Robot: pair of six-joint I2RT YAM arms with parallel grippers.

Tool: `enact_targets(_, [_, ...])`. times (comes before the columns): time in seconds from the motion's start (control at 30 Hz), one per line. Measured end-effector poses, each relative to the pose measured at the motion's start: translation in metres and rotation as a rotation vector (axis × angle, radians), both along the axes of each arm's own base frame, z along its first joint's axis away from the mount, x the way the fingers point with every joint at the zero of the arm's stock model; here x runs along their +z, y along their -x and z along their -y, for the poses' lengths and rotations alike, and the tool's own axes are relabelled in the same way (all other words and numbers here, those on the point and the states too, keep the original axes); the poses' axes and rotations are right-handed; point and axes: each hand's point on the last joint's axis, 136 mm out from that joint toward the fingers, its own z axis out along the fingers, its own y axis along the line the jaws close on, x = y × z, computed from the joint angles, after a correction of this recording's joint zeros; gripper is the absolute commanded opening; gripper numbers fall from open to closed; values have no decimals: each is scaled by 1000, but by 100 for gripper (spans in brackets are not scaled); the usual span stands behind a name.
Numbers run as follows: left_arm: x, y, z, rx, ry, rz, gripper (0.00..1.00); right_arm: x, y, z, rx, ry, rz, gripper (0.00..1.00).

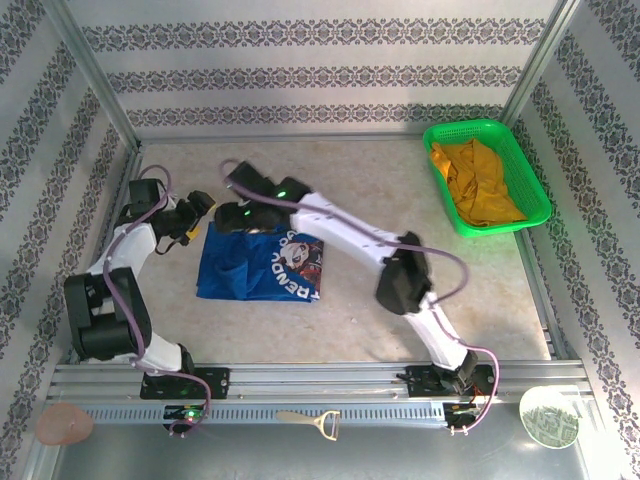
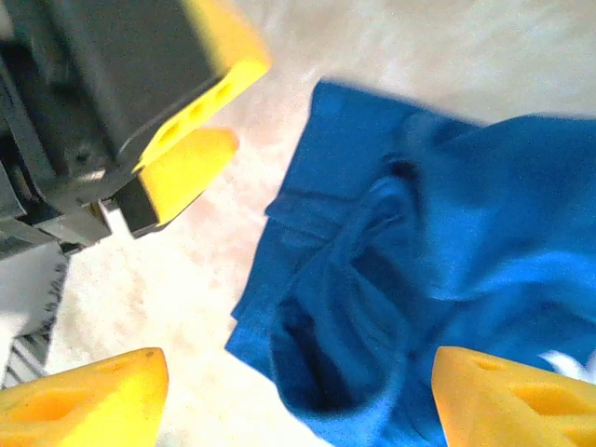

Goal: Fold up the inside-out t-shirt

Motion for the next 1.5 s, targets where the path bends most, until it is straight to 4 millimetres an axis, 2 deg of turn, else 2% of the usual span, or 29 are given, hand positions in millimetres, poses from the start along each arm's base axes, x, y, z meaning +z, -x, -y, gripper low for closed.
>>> enact_targets(0.03, [7, 2, 2, -2, -4, 13, 86, 13, -5, 17, -22, -25, 12, 72])
enact_targets(0.1, [24, 9, 14, -28, -13, 40, 86, 32, -22, 68, -109, -72, 29, 69])
enact_targets(0.17, [37, 20, 36, -80, -24, 55, 87, 29, -36, 113, -195, -100, 24, 68])
enact_targets(0.27, [50, 45, 82, -200, -55, 61, 87, -7, -52, 167, -307, -88, -32, 66])
enact_targets(0.37, [53, 78, 125, -337, -124, 53, 85, -54, -45, 185, -324, -50, -124, 63])
enact_targets(0.4, [51, 88, 135, -375, -154, 46, 84, -63, -41, 186, -317, -44, -151, 61])
enact_targets(0.47, [39, 107, 144, -426, -224, 10, 81, -71, -36, 180, -290, -56, -180, 58])
enact_targets(0.6, [3, 130, 139, -471, -382, -100, 78, -68, -35, 163, -235, -108, -185, 51])
enact_targets(0.77, [-31, 132, 124, -478, -515, -203, 78, -75, -39, 145, -193, -133, -203, 48])
enact_targets(0.87, [-44, 130, 118, -483, -573, -238, 78, -85, -39, 143, -187, -127, -226, 45])
enact_targets(0.97, [-49, 125, 114, -475, -617, -253, 76, -93, -39, 141, -181, -124, -247, 43])
enact_targets(1.1, [-46, 111, 113, -464, -660, -233, 68, -101, -34, 136, -169, -115, -266, 41])
enact_targets(1.37, [-39, 105, 117, -479, -736, -186, 71, -108, -33, 130, -156, -120, -275, 39])
enact_targets(1.5, [-45, 104, 116, -497, -762, -202, 70, -115, -34, 129, -157, -115, -282, 38])
